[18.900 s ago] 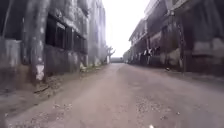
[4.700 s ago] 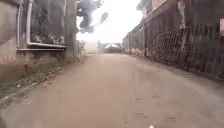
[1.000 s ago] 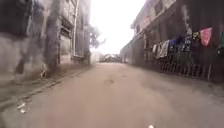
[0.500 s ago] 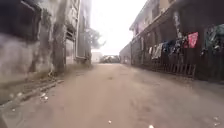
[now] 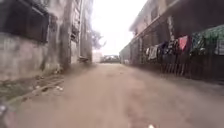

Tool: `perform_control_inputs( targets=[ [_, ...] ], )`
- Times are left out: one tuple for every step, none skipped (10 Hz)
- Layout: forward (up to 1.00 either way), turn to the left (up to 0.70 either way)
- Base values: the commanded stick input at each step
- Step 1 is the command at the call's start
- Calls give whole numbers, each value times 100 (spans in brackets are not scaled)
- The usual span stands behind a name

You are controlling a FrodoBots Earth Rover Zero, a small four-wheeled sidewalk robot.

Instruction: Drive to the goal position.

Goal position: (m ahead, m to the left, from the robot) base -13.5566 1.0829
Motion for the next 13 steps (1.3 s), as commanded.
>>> perform_control_inputs(
  targets=[
    [-100,0],
    [-100,0],
    [-100,0],
    [-100,0],
    [-100,0],
    [-100,0],
    [-100,0],
    [-100,0],
    [-100,0],
    [-100,0],
    [-100,0],
    [-100,0],
    [-100,0]
  ],
)
